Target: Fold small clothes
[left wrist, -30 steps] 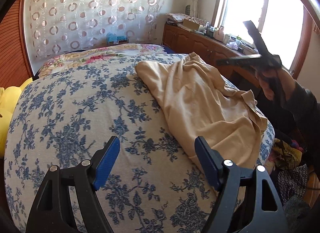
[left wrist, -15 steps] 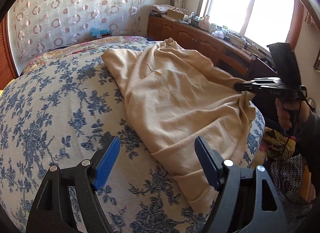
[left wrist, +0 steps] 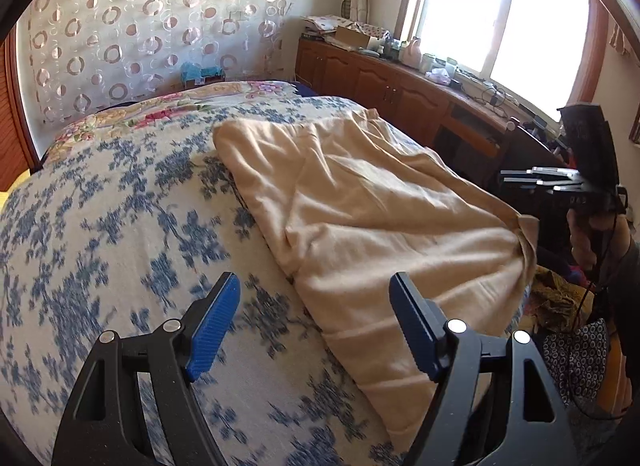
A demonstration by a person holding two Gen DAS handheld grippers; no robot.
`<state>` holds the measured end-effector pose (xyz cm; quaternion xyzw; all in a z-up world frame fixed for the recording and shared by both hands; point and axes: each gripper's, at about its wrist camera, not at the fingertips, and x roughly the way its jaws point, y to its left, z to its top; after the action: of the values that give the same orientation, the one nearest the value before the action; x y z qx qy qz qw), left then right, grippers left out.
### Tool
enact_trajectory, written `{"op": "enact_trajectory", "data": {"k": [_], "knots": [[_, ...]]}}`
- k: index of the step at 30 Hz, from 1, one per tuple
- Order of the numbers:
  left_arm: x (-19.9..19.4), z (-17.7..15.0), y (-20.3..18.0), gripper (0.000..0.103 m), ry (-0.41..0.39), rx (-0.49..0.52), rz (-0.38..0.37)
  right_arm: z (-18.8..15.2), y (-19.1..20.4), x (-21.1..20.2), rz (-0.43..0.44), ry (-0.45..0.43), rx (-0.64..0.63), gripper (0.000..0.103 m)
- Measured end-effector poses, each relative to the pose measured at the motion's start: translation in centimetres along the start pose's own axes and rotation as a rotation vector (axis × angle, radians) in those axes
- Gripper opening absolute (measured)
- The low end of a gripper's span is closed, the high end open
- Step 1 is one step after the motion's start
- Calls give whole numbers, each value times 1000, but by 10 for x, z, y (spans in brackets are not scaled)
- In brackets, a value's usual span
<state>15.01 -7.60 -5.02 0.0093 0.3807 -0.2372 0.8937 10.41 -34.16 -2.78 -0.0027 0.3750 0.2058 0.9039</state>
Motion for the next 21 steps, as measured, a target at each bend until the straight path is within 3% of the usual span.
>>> {"op": "enact_trajectory", "data": {"k": [6, 13, 17, 18, 19, 21], "knots": [[26, 44, 19, 78, -7, 15, 36, 77, -7, 54, -21, 6, -55, 44], [66, 77, 40, 78, 28, -11, 63, 130, -32, 144, -64, 124, -29, 44], [83, 90, 50, 78, 36, -19, 79, 145, -43, 160, 43, 136, 6, 44], [87, 93, 53, 78, 38, -23, 80, 146, -47, 162, 66, 135, 0, 34], [91, 96, 55, 78, 42, -25, 83, 148, -49, 166, 83, 137, -9, 9], [97, 100, 60, 78, 44, -29, 92, 152, -49, 165, 115, 135, -53, 5]]}}
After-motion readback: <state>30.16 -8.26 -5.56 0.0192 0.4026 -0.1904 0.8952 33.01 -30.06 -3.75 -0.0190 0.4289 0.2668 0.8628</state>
